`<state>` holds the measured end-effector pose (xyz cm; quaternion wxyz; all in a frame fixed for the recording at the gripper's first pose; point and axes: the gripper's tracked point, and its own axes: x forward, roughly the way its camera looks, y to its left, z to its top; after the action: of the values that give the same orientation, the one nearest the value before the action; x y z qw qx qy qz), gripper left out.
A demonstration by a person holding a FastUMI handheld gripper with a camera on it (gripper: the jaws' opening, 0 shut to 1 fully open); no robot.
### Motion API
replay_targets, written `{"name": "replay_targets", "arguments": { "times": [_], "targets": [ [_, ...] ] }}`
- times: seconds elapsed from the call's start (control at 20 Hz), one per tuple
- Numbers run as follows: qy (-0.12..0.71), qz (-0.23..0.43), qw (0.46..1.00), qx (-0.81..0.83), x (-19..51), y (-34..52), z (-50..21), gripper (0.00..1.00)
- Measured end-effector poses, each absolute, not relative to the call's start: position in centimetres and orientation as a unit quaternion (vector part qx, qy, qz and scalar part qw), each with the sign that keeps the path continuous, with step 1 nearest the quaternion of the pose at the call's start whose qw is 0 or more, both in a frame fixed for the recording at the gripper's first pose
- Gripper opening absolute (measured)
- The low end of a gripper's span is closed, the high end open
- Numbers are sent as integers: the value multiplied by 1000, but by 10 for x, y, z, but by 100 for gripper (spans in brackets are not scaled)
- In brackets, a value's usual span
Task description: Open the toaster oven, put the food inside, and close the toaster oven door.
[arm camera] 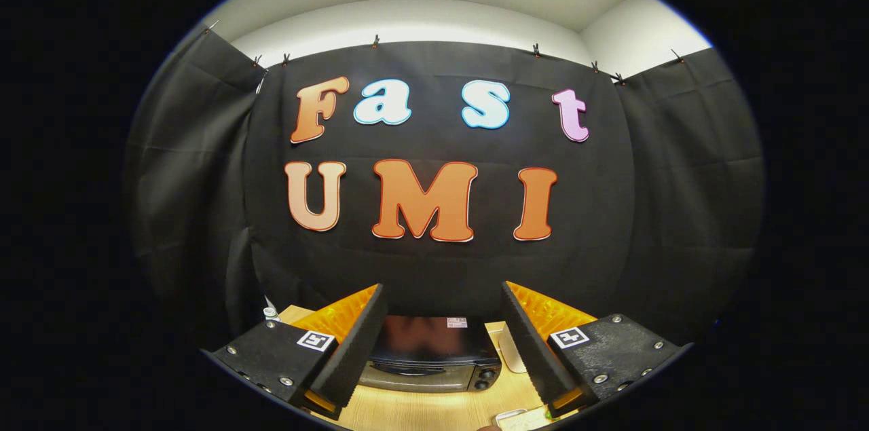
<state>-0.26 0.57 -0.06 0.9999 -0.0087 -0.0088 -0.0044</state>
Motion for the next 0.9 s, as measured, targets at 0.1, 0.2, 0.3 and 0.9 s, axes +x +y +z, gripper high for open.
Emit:
{"name": "replay_targets", "arguments": {
  "times": [0.1, 0.2, 0.3, 0.9],
  "targets": [
    [-6, -7, 1000, -11, 4, 6, -8, 99],
    [6, -10, 1000, -9, 13, 8, -23, 99],
    [28, -8, 1000, -5, 23, 13, -44, 100],
    [145, 6, 989, -8, 108, 56, -176, 100]
  ]
}}
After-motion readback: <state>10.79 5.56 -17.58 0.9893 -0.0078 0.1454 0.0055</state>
